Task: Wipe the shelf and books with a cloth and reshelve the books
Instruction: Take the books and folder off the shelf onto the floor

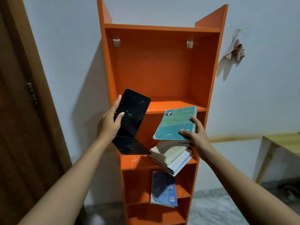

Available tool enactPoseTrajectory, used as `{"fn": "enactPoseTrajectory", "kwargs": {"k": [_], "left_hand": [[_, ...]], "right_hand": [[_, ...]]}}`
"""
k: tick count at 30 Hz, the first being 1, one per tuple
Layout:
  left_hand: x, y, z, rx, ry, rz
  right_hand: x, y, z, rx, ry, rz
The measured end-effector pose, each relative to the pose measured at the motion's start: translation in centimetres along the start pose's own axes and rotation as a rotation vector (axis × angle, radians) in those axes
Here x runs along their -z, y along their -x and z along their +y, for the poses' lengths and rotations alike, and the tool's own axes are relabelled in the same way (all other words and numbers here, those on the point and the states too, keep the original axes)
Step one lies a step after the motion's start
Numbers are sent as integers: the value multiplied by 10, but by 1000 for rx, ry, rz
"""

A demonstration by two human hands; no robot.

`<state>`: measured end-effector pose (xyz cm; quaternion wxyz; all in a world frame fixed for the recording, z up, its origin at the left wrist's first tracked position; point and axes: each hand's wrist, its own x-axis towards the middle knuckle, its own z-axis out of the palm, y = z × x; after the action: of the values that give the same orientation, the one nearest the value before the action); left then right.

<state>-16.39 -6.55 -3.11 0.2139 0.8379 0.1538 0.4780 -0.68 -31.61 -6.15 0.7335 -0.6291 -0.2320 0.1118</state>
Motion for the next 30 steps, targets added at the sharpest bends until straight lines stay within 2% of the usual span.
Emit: {"fn": "enactPoseTrajectory", "kwargs": {"k": [9, 16, 24, 27, 30], "left_hand": [[95, 124, -56, 316, -117, -82], [140, 196, -127, 571, -309, -141], [135, 254, -227, 830, -360, -77], [116, 289, -260, 911, -400, -9], [88, 334, -279, 977, -466, 54]], "right_hand": [[-96, 70, 90, -291, 94, -258], [-198, 80, 182, -516, 160, -592], [-305, 36, 301, -618, 275, -952], [-327, 25, 353, -628, 325, -1089], [-333, 29, 397, -683, 372, -1157]]}}
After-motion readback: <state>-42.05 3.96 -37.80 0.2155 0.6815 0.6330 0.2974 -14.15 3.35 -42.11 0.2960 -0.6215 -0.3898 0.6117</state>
